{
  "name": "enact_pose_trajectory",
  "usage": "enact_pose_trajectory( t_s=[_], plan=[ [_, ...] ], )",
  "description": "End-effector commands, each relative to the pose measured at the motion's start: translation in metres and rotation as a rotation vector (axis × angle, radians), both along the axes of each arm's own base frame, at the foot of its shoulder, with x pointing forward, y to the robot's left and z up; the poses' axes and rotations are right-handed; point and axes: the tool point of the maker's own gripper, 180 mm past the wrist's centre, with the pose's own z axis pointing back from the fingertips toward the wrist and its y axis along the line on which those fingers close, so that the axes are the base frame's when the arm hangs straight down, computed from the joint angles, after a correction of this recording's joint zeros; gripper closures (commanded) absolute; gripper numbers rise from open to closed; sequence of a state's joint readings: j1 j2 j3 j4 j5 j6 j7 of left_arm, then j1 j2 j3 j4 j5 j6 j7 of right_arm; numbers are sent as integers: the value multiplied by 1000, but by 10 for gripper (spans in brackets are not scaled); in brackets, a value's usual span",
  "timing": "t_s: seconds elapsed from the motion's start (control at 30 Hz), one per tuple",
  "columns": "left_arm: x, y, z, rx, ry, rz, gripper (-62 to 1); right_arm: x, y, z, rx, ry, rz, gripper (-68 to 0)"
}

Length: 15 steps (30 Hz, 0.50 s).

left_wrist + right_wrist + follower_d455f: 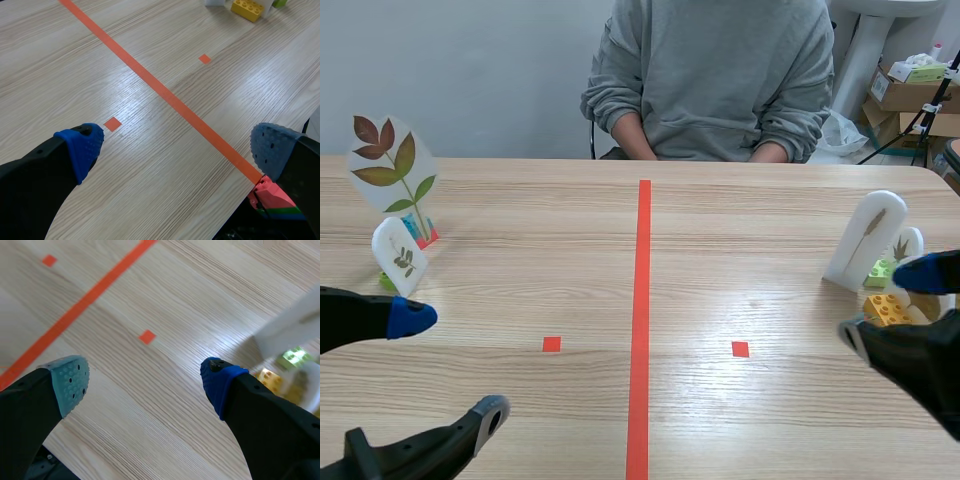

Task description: Do the leaf sorting experiment

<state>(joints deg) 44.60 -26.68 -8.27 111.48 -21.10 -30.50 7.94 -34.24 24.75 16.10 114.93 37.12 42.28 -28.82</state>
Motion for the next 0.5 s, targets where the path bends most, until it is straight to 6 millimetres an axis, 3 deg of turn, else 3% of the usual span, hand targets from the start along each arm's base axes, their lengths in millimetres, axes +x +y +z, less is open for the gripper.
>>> enact_pose_trajectory(
  t_s=[0.0, 0.2, 0.47],
  plan=[
    [2, -1, 6, -28, -15, 8, -623, 0, 13, 7, 13, -19, 58, -461],
    [2, -1, 6, -28, -15, 8, -623, -10, 37, 2, 31, 9, 151, -461],
    [2, -1, 7, -40, -13, 12, -623, -6, 38, 9, 28, -42, 173, -463]
  ],
)
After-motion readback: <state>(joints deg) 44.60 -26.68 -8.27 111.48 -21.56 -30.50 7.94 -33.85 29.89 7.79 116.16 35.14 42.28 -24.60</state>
